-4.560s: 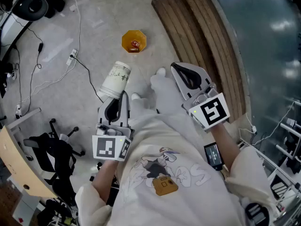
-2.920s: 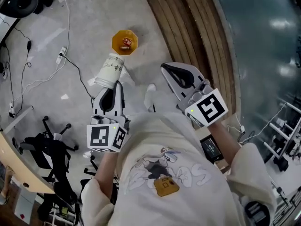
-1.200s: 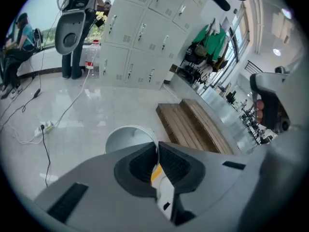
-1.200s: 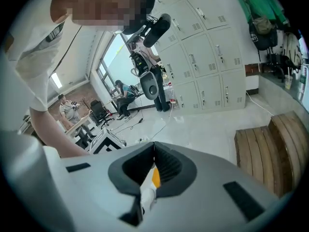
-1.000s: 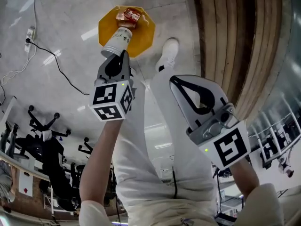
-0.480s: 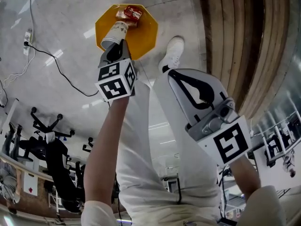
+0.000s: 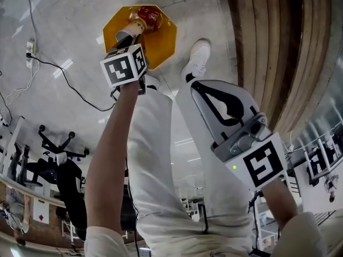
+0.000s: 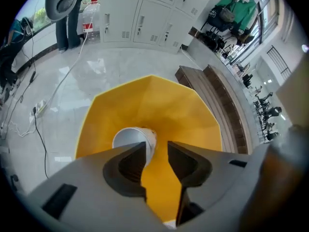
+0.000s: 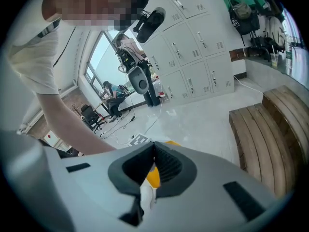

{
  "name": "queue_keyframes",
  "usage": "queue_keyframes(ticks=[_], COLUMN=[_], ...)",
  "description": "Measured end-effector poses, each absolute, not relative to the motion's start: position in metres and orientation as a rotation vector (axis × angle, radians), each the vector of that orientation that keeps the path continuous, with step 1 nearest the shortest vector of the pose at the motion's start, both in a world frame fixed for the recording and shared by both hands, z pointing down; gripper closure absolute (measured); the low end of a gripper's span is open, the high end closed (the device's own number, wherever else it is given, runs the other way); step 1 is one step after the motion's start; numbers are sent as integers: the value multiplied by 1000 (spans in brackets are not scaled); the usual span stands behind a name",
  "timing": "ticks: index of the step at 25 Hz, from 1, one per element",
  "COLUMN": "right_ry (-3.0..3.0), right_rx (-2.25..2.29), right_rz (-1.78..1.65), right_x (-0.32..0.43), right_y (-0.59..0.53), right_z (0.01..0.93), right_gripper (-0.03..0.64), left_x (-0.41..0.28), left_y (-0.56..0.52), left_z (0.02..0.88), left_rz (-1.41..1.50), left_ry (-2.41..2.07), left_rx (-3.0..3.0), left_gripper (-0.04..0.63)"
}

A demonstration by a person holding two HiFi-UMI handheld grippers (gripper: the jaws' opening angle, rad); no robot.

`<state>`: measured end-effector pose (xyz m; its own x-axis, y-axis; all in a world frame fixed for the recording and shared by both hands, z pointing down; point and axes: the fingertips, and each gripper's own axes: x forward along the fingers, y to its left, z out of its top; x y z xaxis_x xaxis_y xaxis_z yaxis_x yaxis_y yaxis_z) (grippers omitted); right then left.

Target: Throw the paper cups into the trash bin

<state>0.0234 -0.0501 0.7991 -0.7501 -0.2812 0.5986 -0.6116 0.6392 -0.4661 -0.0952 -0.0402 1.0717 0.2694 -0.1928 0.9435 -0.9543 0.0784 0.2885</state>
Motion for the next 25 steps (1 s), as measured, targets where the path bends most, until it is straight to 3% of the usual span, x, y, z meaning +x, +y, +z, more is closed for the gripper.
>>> queue_keyframes(ticks=[1,3,10,18,22,25], right_ry=[-2380,-2375,-2394,-2454,-2435,-2437], right_rx=[700,703,725,726,743,738], right_rz=[925,924,889,762,742,720], right_x=[25,28,29,20,23,23], right_y=[-51,-52,-64,-72,-66,-58], right_z=[798,796,767,692,646,608], right_gripper=[611,611,609,610,610,610], left_x=[-96,-96,-90,-82,-89,-96], left_y=[-41,-40,-24,-24,-23,-22], left_z=[1072,1070,1038,946,887,843], left_rz=[831,843,861,818,813,767], left_ry=[-1158,-1137,-1107,-1097,-1107,-1137], left_rx=[1382,1374,1363,1449,1471,1469], left_gripper=[436,415,413,414,436,508])
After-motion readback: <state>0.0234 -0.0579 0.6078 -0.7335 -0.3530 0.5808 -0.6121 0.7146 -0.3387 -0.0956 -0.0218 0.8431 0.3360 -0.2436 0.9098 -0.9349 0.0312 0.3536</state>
